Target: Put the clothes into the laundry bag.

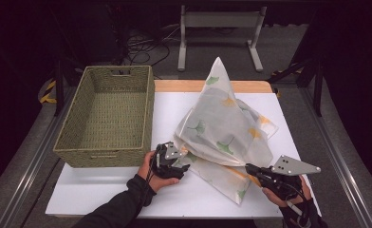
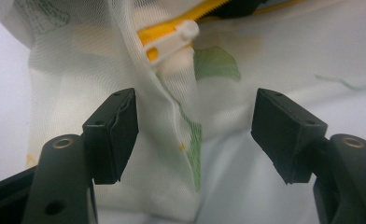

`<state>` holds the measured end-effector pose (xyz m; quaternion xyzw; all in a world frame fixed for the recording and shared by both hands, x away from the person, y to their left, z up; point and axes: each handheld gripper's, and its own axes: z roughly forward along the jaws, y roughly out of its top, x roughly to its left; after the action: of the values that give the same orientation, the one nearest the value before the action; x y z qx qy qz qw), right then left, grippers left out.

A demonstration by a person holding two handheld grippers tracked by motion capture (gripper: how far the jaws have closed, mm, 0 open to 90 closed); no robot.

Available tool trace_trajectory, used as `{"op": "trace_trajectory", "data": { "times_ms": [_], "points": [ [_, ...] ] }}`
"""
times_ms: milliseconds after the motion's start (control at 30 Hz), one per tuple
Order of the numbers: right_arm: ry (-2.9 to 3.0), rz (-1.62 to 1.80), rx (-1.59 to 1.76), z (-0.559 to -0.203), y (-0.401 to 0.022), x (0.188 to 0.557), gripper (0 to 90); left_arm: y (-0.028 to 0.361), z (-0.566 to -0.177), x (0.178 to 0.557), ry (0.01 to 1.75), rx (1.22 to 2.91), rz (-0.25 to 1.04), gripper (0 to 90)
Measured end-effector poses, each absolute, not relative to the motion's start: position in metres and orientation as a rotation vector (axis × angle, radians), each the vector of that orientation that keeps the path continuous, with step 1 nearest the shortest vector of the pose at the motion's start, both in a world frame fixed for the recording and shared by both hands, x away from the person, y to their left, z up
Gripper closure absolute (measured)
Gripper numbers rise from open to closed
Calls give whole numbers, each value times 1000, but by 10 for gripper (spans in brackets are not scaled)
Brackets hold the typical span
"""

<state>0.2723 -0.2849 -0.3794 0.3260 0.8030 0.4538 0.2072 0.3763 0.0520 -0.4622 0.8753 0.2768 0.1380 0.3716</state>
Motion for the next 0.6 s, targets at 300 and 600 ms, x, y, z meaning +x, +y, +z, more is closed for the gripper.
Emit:
{"op": "trace_trajectory", "data": {
  "times_ms": [300, 600],
  "points": [
    [2247, 1268, 899, -382, -284, 274, 894, 56, -453, 380, 664, 2214, 350, 869],
    [2263, 1264, 895, -385, -281, 276, 892, 93, -410, 328, 539, 2157, 359, 883]
  ]
}}
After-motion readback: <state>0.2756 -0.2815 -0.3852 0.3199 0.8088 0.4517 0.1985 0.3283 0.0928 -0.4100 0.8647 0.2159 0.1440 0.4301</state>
